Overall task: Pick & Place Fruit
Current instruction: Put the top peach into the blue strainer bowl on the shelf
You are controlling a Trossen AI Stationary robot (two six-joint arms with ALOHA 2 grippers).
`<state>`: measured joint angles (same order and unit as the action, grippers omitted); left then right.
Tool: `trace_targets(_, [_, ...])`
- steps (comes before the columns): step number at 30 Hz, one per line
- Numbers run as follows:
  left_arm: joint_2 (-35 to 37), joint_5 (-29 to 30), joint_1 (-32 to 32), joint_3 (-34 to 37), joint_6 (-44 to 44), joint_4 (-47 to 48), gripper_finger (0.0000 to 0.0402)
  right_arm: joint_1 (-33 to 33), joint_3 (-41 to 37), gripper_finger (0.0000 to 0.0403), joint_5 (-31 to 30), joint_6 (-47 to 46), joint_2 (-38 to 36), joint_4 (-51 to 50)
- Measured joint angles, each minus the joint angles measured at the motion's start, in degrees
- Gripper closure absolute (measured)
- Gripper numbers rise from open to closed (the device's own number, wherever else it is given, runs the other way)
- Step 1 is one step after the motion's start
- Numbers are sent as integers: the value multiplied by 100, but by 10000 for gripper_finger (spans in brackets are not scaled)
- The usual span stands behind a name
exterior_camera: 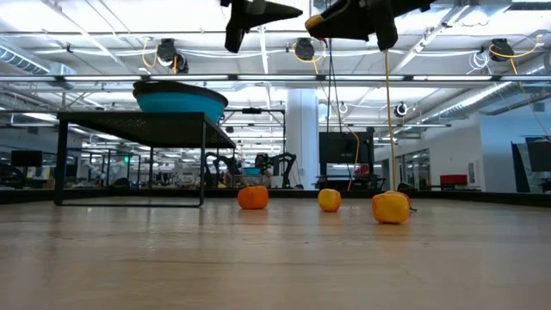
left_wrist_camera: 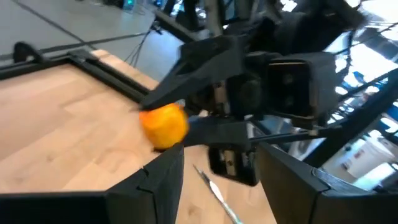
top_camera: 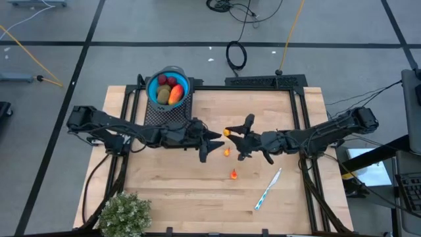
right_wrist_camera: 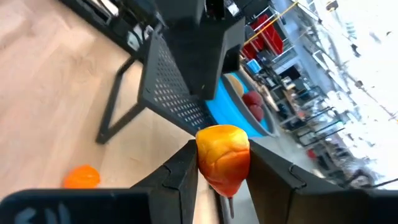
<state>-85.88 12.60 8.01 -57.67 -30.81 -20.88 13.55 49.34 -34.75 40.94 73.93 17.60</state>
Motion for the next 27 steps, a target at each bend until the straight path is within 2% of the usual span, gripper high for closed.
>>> trace_targets(9, [-232,493,1,2,-291,-20,201,120,0,292,-145,182,0,-235])
trace_targets(16, [-367,537,-48,2,-541,-223,198,120,0,291,-133,182,-2,-304])
trace_targets(27, [-530,602,-213,2,-724,-504,137,120,0,291,-124,180,0,-426])
